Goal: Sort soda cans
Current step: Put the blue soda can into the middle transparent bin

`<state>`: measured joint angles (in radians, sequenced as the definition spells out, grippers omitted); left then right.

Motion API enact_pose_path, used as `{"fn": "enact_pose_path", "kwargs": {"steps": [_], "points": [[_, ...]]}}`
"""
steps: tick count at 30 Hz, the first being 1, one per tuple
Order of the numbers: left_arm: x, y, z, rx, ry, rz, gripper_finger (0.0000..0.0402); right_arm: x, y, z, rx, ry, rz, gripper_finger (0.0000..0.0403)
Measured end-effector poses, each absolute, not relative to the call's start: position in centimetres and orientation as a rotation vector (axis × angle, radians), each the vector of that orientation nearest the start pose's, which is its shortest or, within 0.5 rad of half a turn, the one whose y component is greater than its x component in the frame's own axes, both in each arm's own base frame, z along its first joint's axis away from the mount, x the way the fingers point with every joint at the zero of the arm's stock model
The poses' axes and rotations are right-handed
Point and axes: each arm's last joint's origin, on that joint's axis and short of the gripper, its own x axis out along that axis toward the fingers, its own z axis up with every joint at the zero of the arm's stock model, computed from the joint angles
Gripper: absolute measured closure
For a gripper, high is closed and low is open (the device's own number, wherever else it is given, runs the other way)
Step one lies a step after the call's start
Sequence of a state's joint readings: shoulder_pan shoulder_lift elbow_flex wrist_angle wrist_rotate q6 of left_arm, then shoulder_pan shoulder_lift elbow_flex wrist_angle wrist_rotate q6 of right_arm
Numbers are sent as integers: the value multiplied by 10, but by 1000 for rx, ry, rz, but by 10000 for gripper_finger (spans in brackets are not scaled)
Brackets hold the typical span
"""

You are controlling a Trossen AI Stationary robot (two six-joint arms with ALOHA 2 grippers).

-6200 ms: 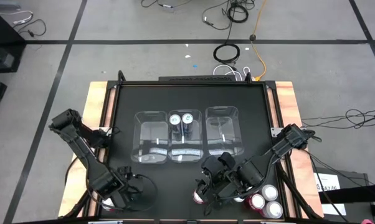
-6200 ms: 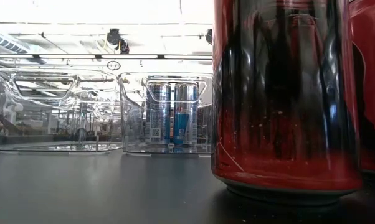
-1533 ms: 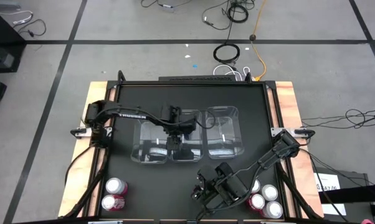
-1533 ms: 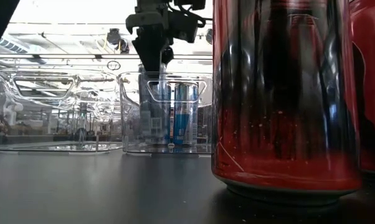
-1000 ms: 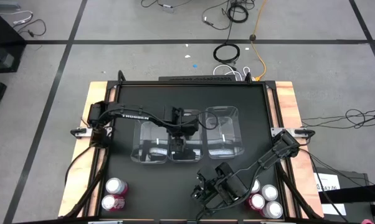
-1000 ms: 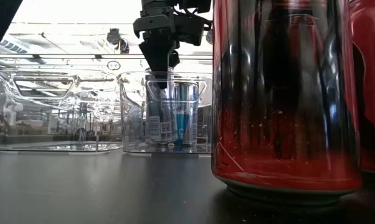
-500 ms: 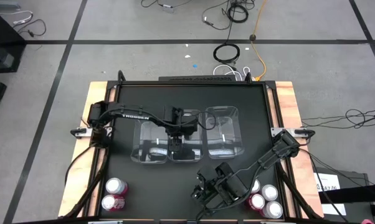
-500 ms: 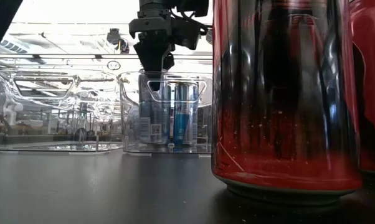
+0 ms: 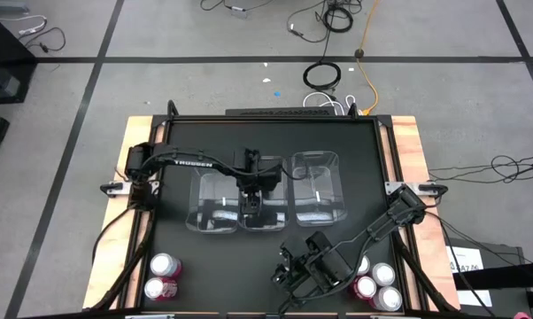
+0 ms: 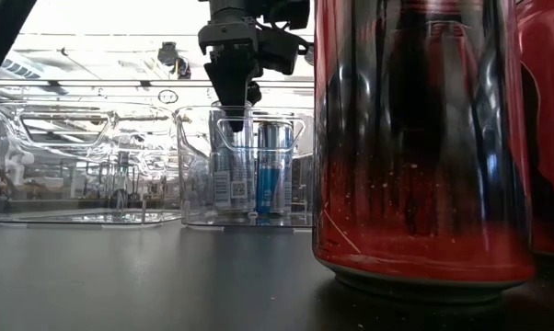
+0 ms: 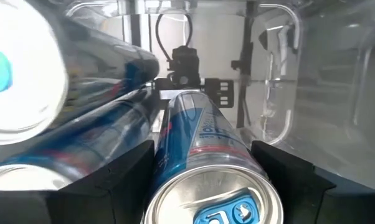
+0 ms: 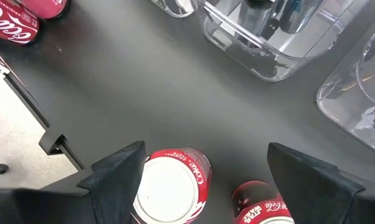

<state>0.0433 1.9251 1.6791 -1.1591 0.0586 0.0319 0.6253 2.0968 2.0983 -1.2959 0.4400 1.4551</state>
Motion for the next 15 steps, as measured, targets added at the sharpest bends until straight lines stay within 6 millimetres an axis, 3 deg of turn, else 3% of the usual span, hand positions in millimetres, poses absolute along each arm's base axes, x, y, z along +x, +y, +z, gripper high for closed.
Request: {"fn": "enact_pose_path", "kwargs": {"steps": [15], "points": [[385,23,242,-69,1430,-26,132,349,239,302,640,942,-623,74]]}}
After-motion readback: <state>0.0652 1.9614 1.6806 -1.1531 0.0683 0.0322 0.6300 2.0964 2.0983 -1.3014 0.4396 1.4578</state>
